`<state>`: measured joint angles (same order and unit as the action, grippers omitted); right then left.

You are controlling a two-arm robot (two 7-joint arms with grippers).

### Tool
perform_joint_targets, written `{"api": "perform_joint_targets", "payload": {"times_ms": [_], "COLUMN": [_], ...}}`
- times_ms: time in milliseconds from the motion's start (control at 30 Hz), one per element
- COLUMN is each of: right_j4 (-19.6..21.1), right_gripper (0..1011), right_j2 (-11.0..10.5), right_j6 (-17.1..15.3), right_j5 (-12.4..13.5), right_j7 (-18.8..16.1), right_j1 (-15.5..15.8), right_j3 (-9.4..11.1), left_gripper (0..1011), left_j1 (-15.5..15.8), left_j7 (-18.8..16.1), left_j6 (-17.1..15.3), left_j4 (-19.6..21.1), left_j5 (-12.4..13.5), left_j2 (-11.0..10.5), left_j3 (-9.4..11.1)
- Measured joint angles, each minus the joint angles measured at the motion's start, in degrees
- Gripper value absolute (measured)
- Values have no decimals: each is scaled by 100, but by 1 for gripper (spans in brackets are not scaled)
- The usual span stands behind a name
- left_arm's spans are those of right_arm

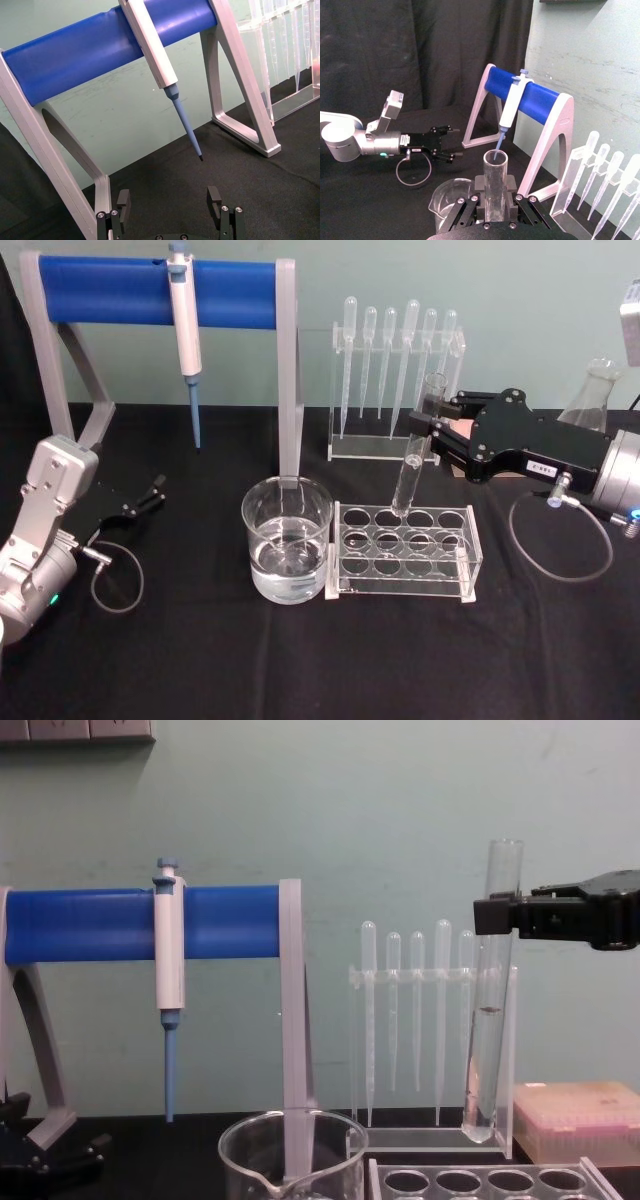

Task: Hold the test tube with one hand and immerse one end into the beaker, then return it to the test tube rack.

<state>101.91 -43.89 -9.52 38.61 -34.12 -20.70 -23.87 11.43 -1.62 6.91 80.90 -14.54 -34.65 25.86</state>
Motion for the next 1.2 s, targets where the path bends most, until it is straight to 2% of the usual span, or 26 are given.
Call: {"api": "perform_joint_targets", "payload": {"times_ms": [1200], "right_j4": [0], "right_gripper": [242], "right_j2": [0], "right_j6": [0], "right_j5": [1], "right_j7": [0], "right_j1": [0], "right_j3": [0], "left_gripper": [1000], "left_j1": [0], "left_j7": [0], "left_j6": [0], "left_j4": [0], "left_j5": [0], "left_j2": [0], "left_j3": [0]}}
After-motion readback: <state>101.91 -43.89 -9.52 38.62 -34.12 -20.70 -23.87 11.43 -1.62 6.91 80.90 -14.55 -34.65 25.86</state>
